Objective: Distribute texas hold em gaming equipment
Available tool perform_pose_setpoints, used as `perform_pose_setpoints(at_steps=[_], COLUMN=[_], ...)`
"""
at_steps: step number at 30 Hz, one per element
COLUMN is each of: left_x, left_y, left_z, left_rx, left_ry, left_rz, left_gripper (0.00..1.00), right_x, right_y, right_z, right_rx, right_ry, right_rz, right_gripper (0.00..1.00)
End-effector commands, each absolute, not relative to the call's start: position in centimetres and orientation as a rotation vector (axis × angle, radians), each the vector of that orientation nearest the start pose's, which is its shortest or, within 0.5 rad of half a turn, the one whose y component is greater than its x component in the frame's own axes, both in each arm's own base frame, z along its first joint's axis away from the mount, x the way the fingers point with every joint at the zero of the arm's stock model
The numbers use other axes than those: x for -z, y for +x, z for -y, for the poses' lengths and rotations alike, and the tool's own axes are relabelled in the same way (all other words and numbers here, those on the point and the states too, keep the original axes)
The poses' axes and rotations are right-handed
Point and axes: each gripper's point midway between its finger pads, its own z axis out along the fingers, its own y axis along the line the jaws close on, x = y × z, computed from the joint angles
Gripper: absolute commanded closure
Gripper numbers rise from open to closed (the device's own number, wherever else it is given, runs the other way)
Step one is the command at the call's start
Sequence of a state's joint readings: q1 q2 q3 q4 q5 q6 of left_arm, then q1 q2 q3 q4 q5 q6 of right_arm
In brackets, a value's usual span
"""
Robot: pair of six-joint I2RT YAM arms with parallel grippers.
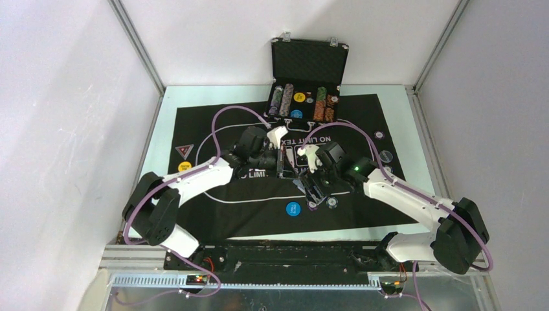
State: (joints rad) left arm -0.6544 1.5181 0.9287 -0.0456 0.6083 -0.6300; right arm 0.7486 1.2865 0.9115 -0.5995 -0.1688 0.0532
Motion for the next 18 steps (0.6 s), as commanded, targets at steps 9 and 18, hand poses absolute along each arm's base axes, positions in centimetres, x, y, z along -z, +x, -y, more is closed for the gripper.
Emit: perform_pose_setpoints(at_steps=[9, 18], left_x=[-14.3, -14.9], left_y=[22.2, 22.3], left_z=[33.0, 34.3], left_rx=[1.408, 1.510], left_ry=[0.438, 0.449], left_rz=[-2.405, -2.366], left_gripper=[0.39, 0.44], right_x=[-12.6, -12.5], right_y=[21.1, 21.1], right_z=[-23.2, -23.3], right_rx=[-0.536, -0.534], right_ry=[-0.895, -0.898], right_rz=[-2.342, -2.342], right_gripper=[1.00, 1.00])
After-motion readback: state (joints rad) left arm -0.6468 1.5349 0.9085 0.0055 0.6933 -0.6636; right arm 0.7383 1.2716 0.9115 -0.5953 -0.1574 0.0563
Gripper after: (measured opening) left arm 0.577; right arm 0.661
